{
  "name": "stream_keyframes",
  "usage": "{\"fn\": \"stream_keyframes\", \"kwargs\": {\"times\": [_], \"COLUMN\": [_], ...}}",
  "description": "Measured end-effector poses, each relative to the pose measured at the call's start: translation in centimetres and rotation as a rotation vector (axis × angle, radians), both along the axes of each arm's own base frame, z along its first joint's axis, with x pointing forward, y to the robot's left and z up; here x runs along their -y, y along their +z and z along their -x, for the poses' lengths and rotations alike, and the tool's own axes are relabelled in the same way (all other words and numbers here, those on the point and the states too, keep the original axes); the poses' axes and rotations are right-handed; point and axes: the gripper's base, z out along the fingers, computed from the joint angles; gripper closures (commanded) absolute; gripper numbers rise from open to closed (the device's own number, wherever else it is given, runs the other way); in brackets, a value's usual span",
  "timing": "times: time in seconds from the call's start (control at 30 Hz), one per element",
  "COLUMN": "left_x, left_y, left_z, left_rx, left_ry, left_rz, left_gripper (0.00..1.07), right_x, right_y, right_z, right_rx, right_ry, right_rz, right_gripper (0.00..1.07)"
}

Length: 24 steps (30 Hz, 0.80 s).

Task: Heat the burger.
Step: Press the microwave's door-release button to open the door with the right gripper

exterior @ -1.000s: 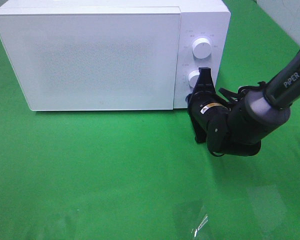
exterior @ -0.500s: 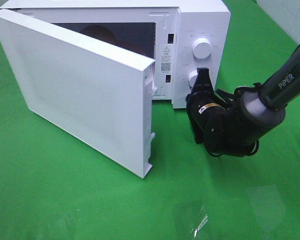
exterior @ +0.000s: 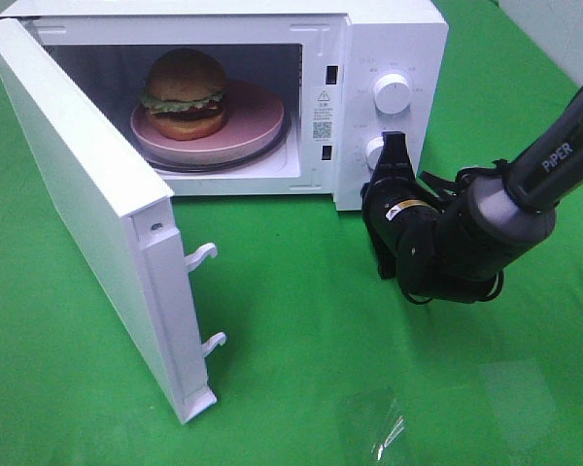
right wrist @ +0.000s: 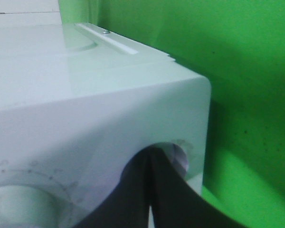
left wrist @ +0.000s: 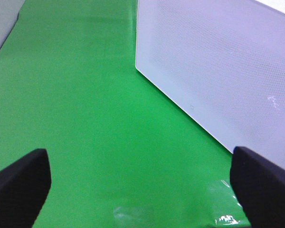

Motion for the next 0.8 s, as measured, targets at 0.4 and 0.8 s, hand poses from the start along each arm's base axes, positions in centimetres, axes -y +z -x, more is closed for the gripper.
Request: {"fn": "stream_keyframes", "kwargs": {"times": [0.4,0.8], "left_x": [0.0,0.0], "left_y": [0.0,0.0], "left_z": [0.0,0.0], "left_rx": [0.000,0.000], "left_ry": [0.000,0.000], "left_rz": [0.000,0.000], "left_gripper": [0.13,0.13], "right_x": [0.1,1.0], "right_y": [0.3,2.3], "right_z": [0.4,2.3], "right_rx": [-0.015,-0.022], "right_ry": [0.045,0.087], "right_rz": [0.010,0.028], "right_gripper": [1.06,1.05]}}
